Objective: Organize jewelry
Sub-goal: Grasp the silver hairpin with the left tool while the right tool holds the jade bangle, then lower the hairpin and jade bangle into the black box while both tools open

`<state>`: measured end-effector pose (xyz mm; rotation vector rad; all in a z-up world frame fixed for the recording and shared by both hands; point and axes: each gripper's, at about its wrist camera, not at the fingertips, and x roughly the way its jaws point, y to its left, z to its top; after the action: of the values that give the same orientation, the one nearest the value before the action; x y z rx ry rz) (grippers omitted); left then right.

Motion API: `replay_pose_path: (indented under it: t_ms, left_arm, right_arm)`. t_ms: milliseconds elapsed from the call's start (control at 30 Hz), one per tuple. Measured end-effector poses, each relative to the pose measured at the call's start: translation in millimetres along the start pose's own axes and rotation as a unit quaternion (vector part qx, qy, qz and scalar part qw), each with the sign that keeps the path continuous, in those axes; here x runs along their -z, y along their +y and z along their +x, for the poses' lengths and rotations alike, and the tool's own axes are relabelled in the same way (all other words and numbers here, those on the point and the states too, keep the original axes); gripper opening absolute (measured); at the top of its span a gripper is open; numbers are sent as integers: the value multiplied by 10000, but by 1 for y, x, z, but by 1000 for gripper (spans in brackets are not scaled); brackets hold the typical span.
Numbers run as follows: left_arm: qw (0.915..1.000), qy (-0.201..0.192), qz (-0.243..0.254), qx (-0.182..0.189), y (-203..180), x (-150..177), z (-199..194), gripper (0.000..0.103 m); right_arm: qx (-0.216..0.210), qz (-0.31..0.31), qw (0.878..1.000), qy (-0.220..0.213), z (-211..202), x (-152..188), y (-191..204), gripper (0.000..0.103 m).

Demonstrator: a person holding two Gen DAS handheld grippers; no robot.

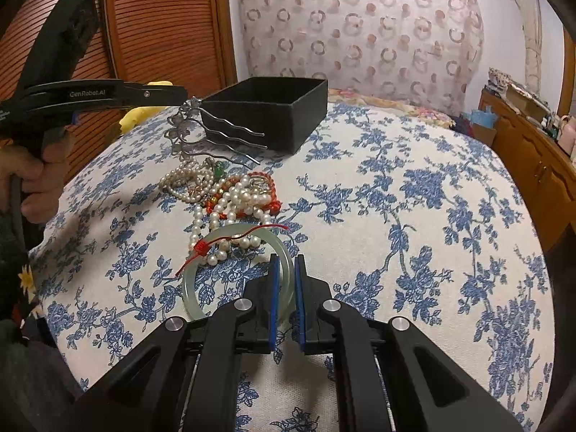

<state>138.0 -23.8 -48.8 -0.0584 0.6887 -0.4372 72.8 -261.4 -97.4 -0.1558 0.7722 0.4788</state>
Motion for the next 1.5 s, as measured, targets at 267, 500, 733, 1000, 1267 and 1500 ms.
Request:
replay_pose_path:
  t_ms: [267, 500, 733, 1000, 1267, 1500]
  left_arm:
    - [9996, -277, 90, -51, -4, -17, -16, 0]
    - [9986, -483, 184, -119, -2, -46, -18, 0]
    - [9979, -614, 168, -132, 9, -75, -7, 0]
    - [9987, -453, 88, -201, 26, -72, 7, 0]
    - [9991, -321, -93, -248, 37, -43, -9, 1]
    - [9995, 230, -105, -203, 29, -13, 19, 24]
  right_arm:
    - [127, -230, 9992, -314, -13, -26, 7, 9]
    - [178, -387, 9978, -510, -9, -67, 2, 9]
    - [123, -389, 9967, -698, 4, -108, -10, 9]
    - [23, -418, 9961, -776, 25, -141, -17, 9]
    - [19, -482, 9957, -794, 34, -153, -19, 9]
    - [24, -363, 9969, -696, 45, -148, -22, 9]
